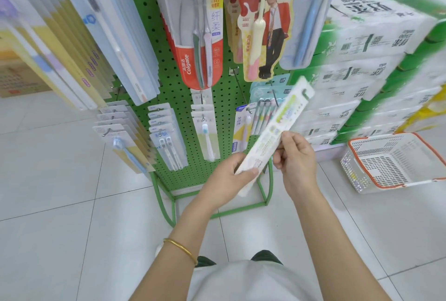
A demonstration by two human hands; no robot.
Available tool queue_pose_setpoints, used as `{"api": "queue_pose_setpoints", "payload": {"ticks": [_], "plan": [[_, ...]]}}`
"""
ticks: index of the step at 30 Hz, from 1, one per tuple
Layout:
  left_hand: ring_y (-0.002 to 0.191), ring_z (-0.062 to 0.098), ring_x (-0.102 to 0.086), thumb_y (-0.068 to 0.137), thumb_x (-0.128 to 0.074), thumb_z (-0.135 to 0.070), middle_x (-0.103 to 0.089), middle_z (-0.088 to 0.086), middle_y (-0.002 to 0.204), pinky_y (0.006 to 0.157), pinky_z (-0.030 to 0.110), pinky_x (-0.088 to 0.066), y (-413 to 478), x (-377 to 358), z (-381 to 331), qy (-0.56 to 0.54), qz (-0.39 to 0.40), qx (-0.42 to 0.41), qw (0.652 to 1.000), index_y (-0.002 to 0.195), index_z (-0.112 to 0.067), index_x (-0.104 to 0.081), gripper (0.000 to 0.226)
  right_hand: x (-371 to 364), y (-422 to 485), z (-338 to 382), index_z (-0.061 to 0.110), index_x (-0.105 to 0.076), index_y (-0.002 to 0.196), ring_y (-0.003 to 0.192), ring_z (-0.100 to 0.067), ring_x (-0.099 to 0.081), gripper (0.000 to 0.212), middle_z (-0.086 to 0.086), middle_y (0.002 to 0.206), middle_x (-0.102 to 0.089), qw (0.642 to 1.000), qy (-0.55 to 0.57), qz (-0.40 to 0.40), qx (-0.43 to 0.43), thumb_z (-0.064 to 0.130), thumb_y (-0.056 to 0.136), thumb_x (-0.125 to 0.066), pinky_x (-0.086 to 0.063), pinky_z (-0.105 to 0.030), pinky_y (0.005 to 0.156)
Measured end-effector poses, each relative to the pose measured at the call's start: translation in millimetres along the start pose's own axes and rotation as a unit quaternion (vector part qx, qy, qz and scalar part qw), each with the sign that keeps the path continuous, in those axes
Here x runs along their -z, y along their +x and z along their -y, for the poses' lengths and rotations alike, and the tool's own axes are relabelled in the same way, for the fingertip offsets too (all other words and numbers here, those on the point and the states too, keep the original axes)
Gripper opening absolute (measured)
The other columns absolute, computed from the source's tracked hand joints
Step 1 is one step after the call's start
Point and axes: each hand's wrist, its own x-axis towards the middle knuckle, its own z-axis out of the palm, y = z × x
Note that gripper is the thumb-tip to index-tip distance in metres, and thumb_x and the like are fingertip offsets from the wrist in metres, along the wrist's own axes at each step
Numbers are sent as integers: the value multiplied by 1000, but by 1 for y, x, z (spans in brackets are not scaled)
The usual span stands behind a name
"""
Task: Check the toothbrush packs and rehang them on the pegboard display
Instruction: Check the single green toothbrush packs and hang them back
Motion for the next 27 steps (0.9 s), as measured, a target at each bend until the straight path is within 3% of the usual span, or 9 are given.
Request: {"api": "queue_pose_setpoints", "payload": {"ticks": [2, 6, 11, 16, 20, 23, 25, 27], "plan": [[70, -8, -58, 94, -59, -25, -61, -22, 81, 61, 12, -42, 0, 3, -1, 47, -13, 11, 999, 85, -38, -56, 16, -1, -3, 0, 13, -56, 75, 39, -10, -36, 25, -1, 48, -46, 999, -24, 24, -3, 14, 99, -47, -28, -20, 39], [66, 6, -56, 95, -54, -36, -59, -13, 72, 59, 20, -42, 7, 5, -5, 59, -76, 2, 995, 78, -28, -57, 19, -5, -8, 2, 10, -58, 79, 41, -10, -39, 20, -5, 51, -48, 992, -79, 95, 21, 10, 97, -49, -31, -20, 40], [79, 15, -65, 96, -52, -37, -67, 2, 89, 67, 30, -50, 19, 13, -23, -15, -174, -33, 984, 99, -10, -58, 28, -7, -10, 0, 2, -63, 86, 44, -10, -43, 16, -1, 54, -53, 974, -137, 178, 26, 8, 95, -52, -35, -21, 42], [62, -1, -54, 96, -53, -25, -55, -7, 74, 58, 19, -46, 25, 19, -36, -80, -273, -52, 957, 89, -22, -52, 8, -7, -8, -6, 9, -66, 79, 45, -6, -45, 17, 10, 54, -55, 945, -223, 237, 30, 4, 92, -56, -38, -17, 46], [80, 14, -62, 97, -53, -22, -64, 5, 92, 71, 33, -53, 28, 19, -33, -166, -279, -7, 946, 100, -15, -56, 8, -8, -5, -14, 20, -67, 74, 51, -4, -49, 21, 13, 59, -60, 932, -248, 261, 26, 4, 88, -62, -40, -16, 50], [84, 17, -63, 98, -51, -19, -64, 8, 96, 79, 38, -54, 27, 20, -30, -249, -258, 7, 934, 99, -12, -57, 9, -8, -3, -19, 21, -67, 73, 67, -6, -56, 18, 10, 71, -63, 935, -227, 274, -1, 7, 84, -68, -48, -25, 62], [84, 17, -62, 98, -50, -16, -63, 7, 92, 74, 31, -54, 26, 23, -30, -292, -225, -8, 930, 98, -8, -57, 10, -7, 0, -19, 16, -65, 82, 80, -11, -61, 10, 2, 85, -67, 935, -166, 309, -46, 11, 80, -73, -52, -28, 70], [75, 15, -59, 97, -48, -12, -59, 2, 78, 66, 22, -53, 25, 27, -30, -324, -193, -26, 926, 87, -10, -53, 11, -7, 2, -22, 11, -61, 99, 92, -13, -64, 38, -1, 98, -69, 920, -123, 360, -95, 29, 70, -78, -52, -26, 77]]}}
